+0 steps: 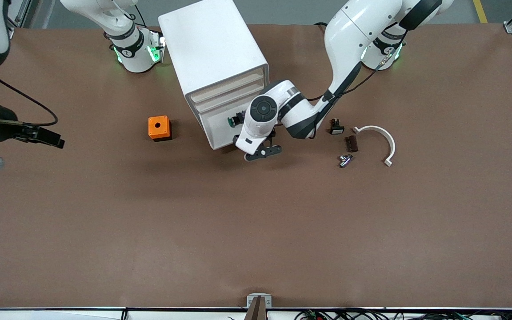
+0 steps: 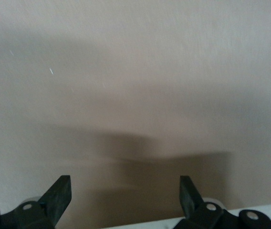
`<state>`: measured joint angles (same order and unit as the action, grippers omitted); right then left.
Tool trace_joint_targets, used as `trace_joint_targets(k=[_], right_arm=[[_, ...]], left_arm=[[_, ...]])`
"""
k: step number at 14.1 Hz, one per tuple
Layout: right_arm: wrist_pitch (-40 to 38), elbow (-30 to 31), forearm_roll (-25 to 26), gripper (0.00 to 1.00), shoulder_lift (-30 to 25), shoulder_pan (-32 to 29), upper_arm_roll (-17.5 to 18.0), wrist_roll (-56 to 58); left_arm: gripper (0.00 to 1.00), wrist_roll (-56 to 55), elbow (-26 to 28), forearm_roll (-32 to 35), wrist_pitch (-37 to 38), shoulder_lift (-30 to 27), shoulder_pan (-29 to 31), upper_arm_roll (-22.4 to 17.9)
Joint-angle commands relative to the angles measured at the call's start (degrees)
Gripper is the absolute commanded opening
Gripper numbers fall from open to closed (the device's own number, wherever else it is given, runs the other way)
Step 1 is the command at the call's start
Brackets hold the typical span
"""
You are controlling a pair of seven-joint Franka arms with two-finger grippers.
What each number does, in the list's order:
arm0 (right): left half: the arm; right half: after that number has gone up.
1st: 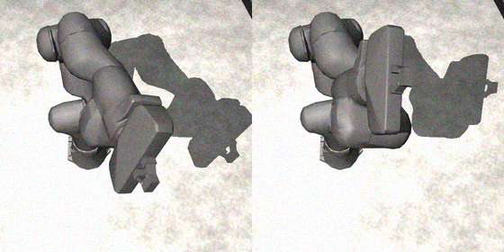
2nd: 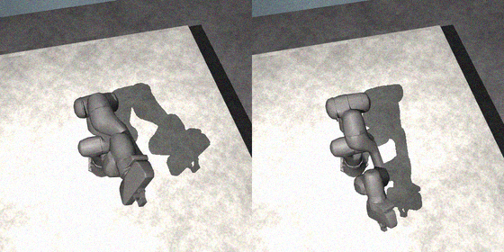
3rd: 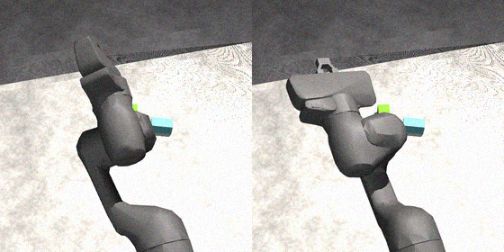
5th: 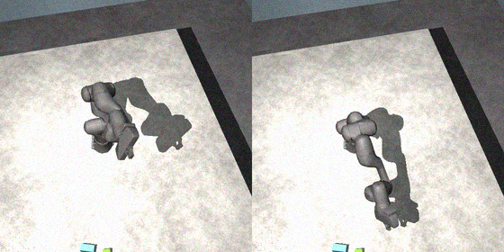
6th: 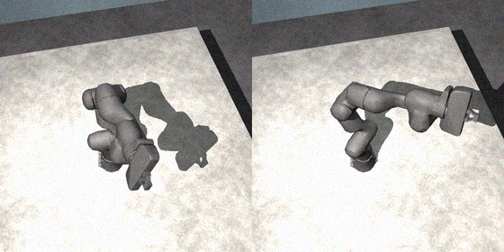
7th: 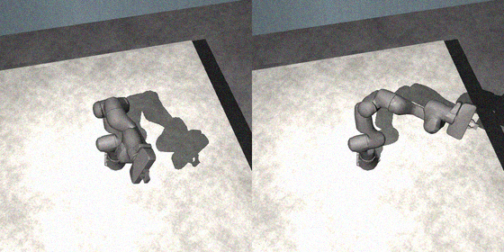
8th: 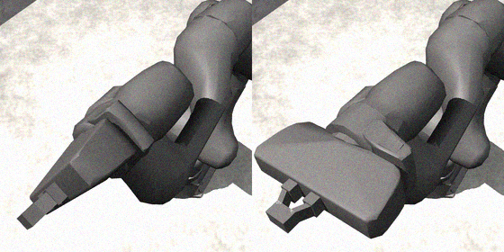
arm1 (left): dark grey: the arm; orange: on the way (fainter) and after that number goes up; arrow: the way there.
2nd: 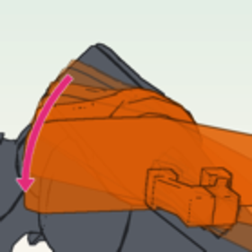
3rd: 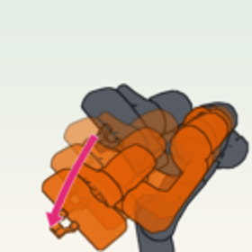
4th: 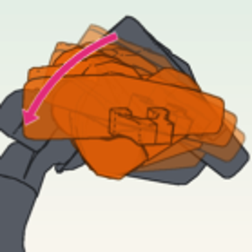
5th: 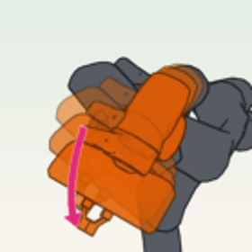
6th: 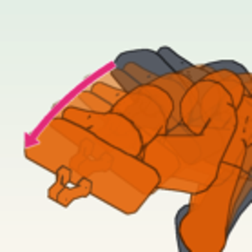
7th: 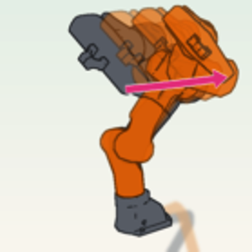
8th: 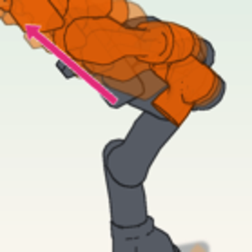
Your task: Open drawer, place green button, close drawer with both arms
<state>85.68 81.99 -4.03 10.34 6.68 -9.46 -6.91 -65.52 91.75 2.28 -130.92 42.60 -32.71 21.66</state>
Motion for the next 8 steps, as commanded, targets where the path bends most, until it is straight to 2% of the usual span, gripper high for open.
trace_joint_targets(k=[1, 4, 8], right_arm=[[0.5, -0.1, 1.2, 1.00, -0.4, -3.3, 1.2, 5.7], [0.3, -2.8, 2.2, 1.00, -0.3, -4.5, 1.1, 7.7], [-0.3, -3.0, 3.2, 1.00, -0.2, -4.8, 1.4, 7.8]], left_arm=[[1.00, -0.7, 0.6, -2.8, -0.7, 0.0, -1.8, 0.8], [1.00, -0.7, 0.6, -5.8, -0.7, 0.2, -4.1, 1.0], [1.00, 0.0, 0.5, -10.6, -0.7, 0.2, -5.4, 1.1]])
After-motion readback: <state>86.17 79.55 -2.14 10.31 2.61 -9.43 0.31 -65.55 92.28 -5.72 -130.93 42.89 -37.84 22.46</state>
